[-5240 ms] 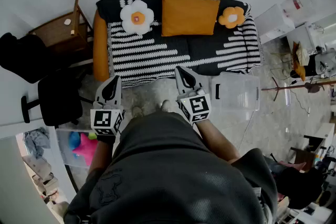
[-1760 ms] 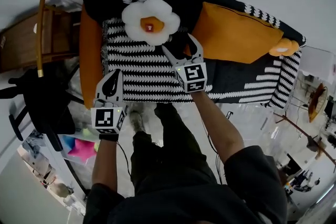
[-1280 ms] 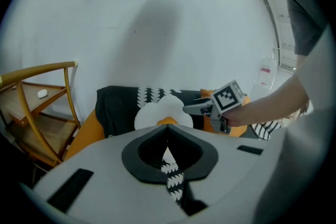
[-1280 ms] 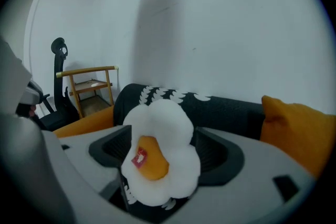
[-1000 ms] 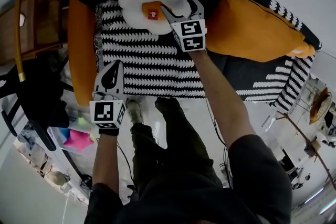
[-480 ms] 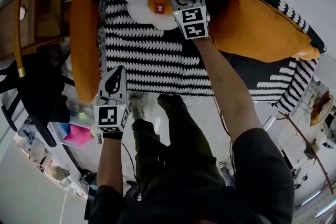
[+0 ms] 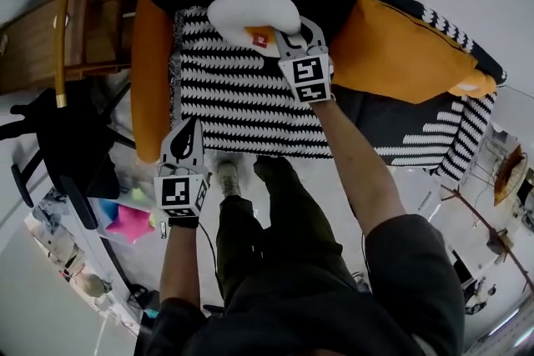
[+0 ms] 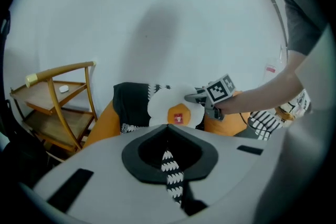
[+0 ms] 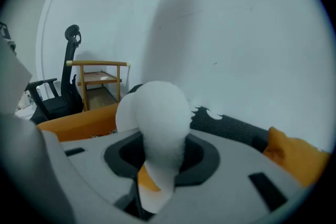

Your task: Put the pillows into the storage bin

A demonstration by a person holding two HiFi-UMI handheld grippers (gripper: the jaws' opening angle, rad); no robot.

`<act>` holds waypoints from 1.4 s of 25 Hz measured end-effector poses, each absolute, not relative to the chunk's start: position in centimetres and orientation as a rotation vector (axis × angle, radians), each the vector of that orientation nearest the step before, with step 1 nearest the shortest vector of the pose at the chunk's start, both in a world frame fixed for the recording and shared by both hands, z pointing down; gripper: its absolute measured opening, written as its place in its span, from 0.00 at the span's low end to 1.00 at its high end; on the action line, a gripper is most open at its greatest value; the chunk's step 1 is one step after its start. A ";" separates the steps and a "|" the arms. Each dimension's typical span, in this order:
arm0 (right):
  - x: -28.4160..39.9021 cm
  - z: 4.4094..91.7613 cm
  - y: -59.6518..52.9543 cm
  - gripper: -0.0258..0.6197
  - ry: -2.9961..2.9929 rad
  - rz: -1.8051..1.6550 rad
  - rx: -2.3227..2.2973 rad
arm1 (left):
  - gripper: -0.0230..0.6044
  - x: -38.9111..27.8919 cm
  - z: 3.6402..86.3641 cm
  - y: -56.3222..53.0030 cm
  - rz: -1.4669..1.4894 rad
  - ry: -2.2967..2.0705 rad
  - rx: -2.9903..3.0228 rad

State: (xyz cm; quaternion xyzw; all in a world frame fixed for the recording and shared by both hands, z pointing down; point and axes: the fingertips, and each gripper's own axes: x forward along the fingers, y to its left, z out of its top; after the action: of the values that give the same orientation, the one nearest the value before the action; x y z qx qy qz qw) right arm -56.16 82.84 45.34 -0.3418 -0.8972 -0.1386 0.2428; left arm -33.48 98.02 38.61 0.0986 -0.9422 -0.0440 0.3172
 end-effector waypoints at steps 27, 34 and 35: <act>-24.0 11.0 78.9 0.25 -2.704 -0.376 -0.798 | 0.04 -14.3 12.6 99.3 -0.057 -2.763 0.540; -19.1 8.6 76.9 0.25 -2.757 -0.356 -0.671 | 0.04 -10.9 11.0 96.8 -0.025 -2.761 0.710; -18.5 8.2 76.3 0.25 -2.769 -0.342 -0.640 | 0.04 -10.7 10.8 96.2 -0.017 -2.757 0.741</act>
State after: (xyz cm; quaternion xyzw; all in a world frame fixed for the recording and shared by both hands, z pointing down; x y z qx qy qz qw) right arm -18.48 76.35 8.25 -0.2214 -0.9579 -0.1185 0.1393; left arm -10.74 96.21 10.80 0.2568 -0.9558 -0.0059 0.1427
